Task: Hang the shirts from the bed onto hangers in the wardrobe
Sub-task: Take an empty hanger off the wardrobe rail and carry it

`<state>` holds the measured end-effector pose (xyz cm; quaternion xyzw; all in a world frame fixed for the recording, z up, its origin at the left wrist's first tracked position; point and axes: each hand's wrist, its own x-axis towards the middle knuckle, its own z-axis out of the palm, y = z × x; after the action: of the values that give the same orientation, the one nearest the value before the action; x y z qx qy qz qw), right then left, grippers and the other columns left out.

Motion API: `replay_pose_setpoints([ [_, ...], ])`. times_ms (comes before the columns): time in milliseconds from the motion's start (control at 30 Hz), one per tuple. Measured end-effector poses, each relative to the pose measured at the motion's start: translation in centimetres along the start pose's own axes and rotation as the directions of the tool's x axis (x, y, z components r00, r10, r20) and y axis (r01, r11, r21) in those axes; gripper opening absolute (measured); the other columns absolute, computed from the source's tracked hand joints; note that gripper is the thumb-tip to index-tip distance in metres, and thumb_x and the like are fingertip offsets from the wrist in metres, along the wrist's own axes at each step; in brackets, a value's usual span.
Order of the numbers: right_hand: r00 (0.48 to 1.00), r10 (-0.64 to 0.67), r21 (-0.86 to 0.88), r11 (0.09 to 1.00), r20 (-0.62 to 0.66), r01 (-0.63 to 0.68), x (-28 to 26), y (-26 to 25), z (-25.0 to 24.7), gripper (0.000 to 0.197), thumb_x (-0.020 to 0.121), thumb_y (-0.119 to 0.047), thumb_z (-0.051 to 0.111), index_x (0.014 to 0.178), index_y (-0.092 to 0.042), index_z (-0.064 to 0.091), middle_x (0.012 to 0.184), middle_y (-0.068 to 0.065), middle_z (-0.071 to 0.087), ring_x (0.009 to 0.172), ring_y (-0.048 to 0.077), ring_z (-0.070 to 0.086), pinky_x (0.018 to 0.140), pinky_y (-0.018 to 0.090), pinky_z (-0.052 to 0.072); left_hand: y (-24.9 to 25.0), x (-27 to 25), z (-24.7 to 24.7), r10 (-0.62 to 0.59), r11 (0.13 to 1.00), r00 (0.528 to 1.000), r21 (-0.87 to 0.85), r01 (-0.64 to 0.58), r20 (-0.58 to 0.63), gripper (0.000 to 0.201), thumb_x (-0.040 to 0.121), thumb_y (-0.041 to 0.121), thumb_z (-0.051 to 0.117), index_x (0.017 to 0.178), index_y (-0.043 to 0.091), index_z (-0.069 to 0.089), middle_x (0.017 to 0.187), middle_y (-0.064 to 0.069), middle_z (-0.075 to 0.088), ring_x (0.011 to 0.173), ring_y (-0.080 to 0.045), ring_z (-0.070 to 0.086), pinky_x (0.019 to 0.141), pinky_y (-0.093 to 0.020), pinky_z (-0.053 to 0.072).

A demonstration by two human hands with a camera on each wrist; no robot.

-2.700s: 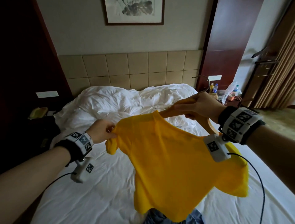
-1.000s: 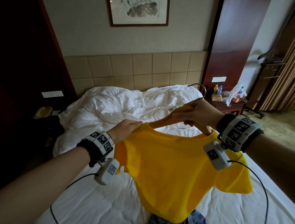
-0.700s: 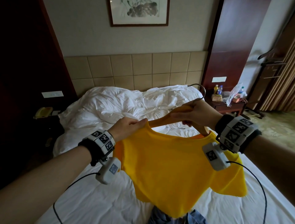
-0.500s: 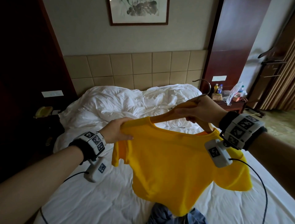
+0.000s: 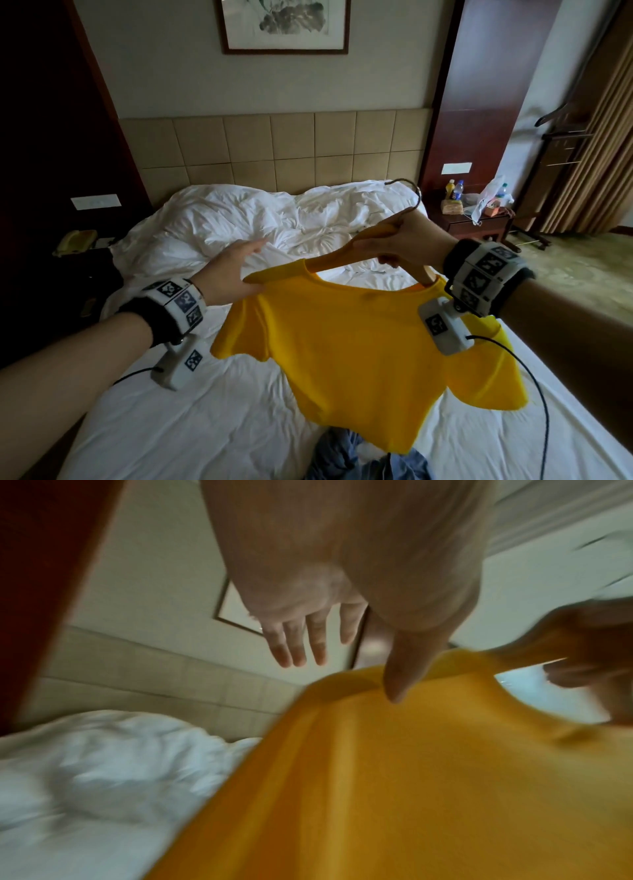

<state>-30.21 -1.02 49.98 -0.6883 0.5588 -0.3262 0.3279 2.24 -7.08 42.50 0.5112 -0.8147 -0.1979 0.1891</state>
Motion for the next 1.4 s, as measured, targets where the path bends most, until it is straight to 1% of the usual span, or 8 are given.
replay_pose_setpoints([
  [200,0.998,-0.059,-0.075,0.995,0.003,0.059,1.3,-1.7,2.8,0.012,0.081,-0.026,0.079,0.082,-0.015,0.073,0.066,0.007,0.071,0.056,0.019,0.064,0.056,0.027,0.052,11.7,2.9,3.8,0.279,0.96,0.955,0.0,-0.28,-0.099,0.092,0.071,0.034,0.085,0.148,0.026,0.035,0.131,0.005,0.057,0.121,-0.016,0.054,0.101,-0.038,0.048],
  [333,0.992,-0.063,-0.112,0.992,-0.11,0.05,2.0,-1.8,2.8,0.016,0.078,-0.015,0.073,0.089,-0.007,0.066,0.069,0.007,0.072,0.058,0.011,0.066,0.07,0.034,0.058,14.4,3.9,5.2,0.177,0.977,0.928,-0.059,-0.207,-0.327,0.075,0.072,0.026,0.083,0.136,0.026,0.045,0.106,0.001,0.071,0.098,-0.024,0.067,0.08,-0.043,0.056],
  [567,0.994,-0.078,-0.202,0.977,-0.076,0.061,0.5,0.3,0.2,0.05,0.07,-0.047,0.081,0.107,-0.022,0.06,0.1,-0.003,0.067,0.095,0.016,0.066,0.086,0.035,0.055,13.5,4.9,4.8,0.142,0.983,0.927,-0.061,-0.174,-0.346,0.047,0.072,0.009,0.078,0.113,0.024,0.061,0.086,0.005,0.067,0.086,-0.023,0.067,0.074,-0.035,0.055],
  [733,0.993,0.094,-0.275,0.959,0.075,-0.07,-2.7,5.8,-2.2,0.051,0.074,-0.044,0.081,0.117,-0.023,0.062,0.112,-0.005,0.067,0.1,0.014,0.066,0.094,0.036,0.054,11.9,4.7,2.8,0.048,0.992,0.917,-0.091,-0.091,-0.397,0.031,0.07,0.006,0.078,0.096,0.019,0.067,0.083,0.002,0.066,0.085,-0.021,0.064,0.073,-0.027,0.044],
  [967,0.946,0.324,-0.606,0.752,0.0,-0.257,-5.3,12.6,-2.0,0.034,0.083,-0.038,0.076,0.091,-0.007,0.068,0.085,0.008,0.063,0.077,0.023,0.055,0.066,0.028,0.04,11.4,5.3,0.6,-0.035,0.993,0.886,-0.117,-0.022,-0.463,0.034,0.071,0.006,0.075,0.104,0.015,0.069,0.095,-0.007,0.07,0.09,-0.024,0.062,0.081,-0.033,0.049],
  [1100,0.947,0.304,-0.532,0.788,-0.1,-0.309,-5.8,14.0,-2.6,0.033,0.086,-0.038,0.073,0.067,-0.016,0.058,0.066,0.001,0.053,0.067,0.021,0.051,0.054,0.025,0.034,11.5,5.5,0.9,-0.065,0.994,0.883,-0.112,0.014,-0.464,0.032,0.073,0.005,0.074,0.103,0.014,0.068,0.093,-0.007,0.068,0.085,-0.022,0.058,0.076,-0.03,0.042],
  [1267,0.911,0.391,-0.435,0.803,-0.131,-0.407,-7.5,17.0,-2.1,0.035,0.086,-0.036,0.074,0.087,-0.001,0.073,0.084,0.015,0.067,0.076,0.026,0.06,0.068,0.033,0.045,11.3,5.5,0.8,-0.046,0.996,0.882,-0.094,0.002,-0.47,0.034,0.072,0.005,0.076,0.105,0.013,0.069,0.095,-0.007,0.069,0.086,-0.022,0.057,0.077,-0.03,0.042],
  [1400,0.926,0.345,-0.389,0.84,-0.153,-0.378,-7.1,16.9,-2.1,0.027,0.086,-0.031,0.075,0.079,-0.005,0.074,0.077,0.014,0.066,0.066,0.017,0.055,0.063,0.028,0.042,11.2,5.4,1.2,-0.001,0.999,0.884,-0.049,-0.025,-0.467,0.037,0.071,0.007,0.077,0.107,0.011,0.07,0.098,-0.01,0.071,0.092,-0.028,0.063,0.081,-0.032,0.047],
])
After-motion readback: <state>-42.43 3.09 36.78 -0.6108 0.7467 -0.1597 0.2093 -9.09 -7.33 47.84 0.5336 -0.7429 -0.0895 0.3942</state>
